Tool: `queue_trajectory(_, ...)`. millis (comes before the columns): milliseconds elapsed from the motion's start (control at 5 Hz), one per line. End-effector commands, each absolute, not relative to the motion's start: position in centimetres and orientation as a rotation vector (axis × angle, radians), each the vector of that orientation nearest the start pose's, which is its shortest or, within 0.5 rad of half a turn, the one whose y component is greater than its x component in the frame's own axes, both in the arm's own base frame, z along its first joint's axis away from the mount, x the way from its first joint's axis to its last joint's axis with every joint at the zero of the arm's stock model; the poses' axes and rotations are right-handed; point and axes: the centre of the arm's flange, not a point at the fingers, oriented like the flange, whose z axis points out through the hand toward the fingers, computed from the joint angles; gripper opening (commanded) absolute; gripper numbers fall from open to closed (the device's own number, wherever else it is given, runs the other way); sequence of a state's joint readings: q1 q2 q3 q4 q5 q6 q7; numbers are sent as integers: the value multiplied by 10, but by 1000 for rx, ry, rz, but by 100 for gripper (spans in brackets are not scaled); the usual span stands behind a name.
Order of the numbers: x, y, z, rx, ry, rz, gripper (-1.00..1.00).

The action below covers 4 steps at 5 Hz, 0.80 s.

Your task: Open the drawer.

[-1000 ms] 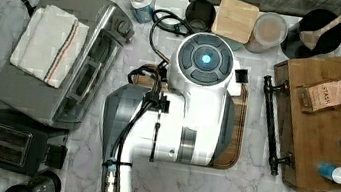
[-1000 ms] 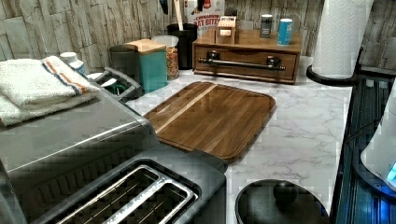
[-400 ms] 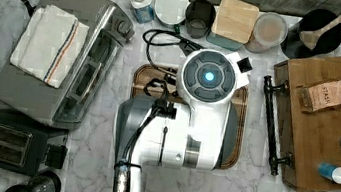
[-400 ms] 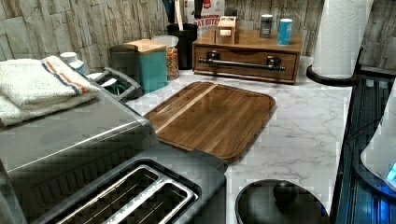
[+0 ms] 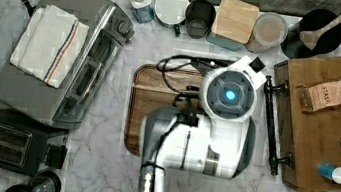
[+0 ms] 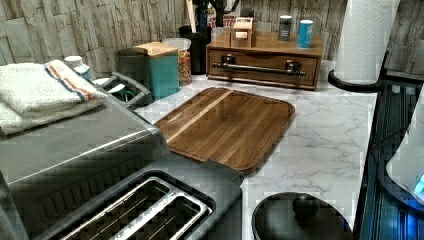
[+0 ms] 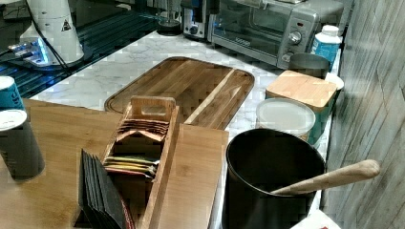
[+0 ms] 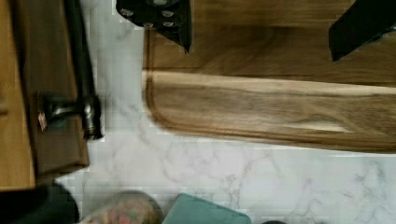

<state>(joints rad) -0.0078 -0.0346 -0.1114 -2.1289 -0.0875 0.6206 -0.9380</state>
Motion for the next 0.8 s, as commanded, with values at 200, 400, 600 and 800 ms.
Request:
queue_trajectory(200,500,-188,408,-3247,-248,-213,100)
queue_trajectory(400,498,-198,396,-3236,-321,-192,100)
queue_trajectory(600,495,-206,378,-3239,-373,-212,100)
queue_trajectory(800,487,-220,365,-3231,-403,-251,100)
